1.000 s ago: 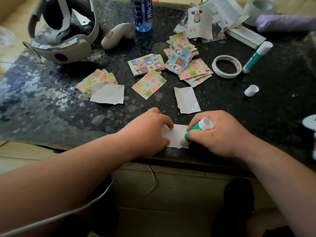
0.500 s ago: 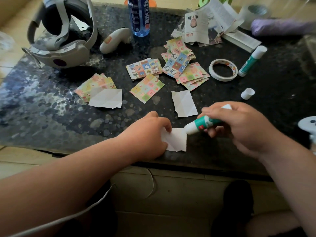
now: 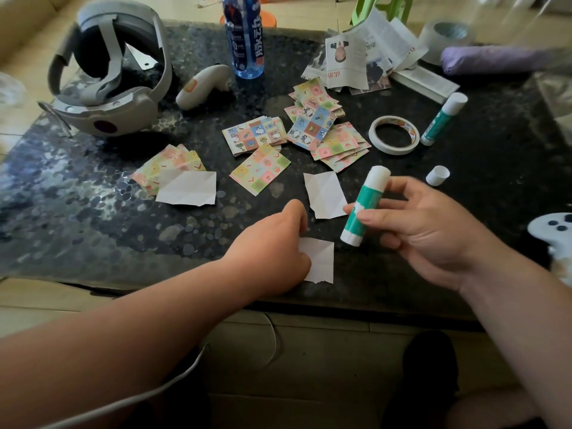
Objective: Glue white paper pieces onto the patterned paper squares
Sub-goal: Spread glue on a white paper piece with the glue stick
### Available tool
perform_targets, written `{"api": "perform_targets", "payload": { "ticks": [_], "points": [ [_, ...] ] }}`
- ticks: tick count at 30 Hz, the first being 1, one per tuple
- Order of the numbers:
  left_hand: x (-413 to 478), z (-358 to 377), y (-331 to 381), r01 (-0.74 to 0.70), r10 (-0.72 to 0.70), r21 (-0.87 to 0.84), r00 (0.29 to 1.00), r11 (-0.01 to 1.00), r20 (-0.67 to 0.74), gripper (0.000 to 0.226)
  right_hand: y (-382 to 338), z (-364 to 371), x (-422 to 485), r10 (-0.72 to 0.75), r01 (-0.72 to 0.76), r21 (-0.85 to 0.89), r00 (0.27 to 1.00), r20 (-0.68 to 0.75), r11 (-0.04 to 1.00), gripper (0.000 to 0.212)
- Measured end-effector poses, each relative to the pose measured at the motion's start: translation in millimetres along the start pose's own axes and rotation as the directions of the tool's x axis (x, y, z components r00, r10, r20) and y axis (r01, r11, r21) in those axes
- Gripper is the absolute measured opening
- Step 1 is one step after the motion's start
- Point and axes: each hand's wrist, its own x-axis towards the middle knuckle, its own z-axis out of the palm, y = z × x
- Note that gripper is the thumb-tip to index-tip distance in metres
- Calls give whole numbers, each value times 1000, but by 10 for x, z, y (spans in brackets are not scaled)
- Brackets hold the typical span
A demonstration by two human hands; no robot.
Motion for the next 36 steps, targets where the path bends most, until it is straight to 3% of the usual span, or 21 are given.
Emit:
{"api": "perform_targets", "payload": {
  "ticks": [1,3,5,8,13,15,19,24,26,27,30,31,33,36],
  "points": [
    [12,-8,11,8,-8,-26,1000,1000,8,32,21,-30,25,-67,55,-145,995,-77,988,53],
    [42,-44,21,30,-30,-77,999,997,11,33,74,-118,90,-249,130,-485,950,-190,865,63],
    [82,-104,19,85,-85,-164,996,983,5,28,118,-210,143,-376,147,-644,897,-233,751,73],
    [137,-182,-21,244,-246,-453,968,858,54,21,151,-305,208,-434,127,-701,856,-280,702,77],
    [154,-222,-82,390,-397,-855,885,341,245,24,145,-274,239,-394,83,-712,874,-284,697,88],
    [173,-230,-99,413,-399,-895,859,171,320,26,132,-237,238,-382,75,-718,882,-276,692,89],
    [186,-233,-118,452,-369,-892,831,11,416,32,125,-194,265,-355,46,-714,889,-290,699,96],
    [250,-303,-227,380,-399,-897,804,-225,441,83,-36,-240,199,-300,-45,-760,903,-309,648,127],
    [276,-353,-279,321,-482,-917,780,-237,398,102,-125,-254,150,-448,-4,-806,830,-333,592,128],
    [281,-363,-305,299,-518,-929,771,-220,371,101,-144,-233,132,-568,60,-843,764,-305,535,122],
    [245,-374,-339,270,-575,-949,756,-160,313,63,-113,39,104,-823,337,-905,567,-25,259,86],
    [223,-378,-338,277,-582,-949,751,-151,312,53,-64,168,123,-826,402,-895,559,71,195,70],
    [179,-383,-323,279,-589,-950,748,-142,308,42,39,414,202,-713,422,-888,678,176,182,47],
    [121,-396,-302,249,-576,-959,768,-135,280,39,129,611,339,-459,229,-949,882,108,216,46]
  ]
}}
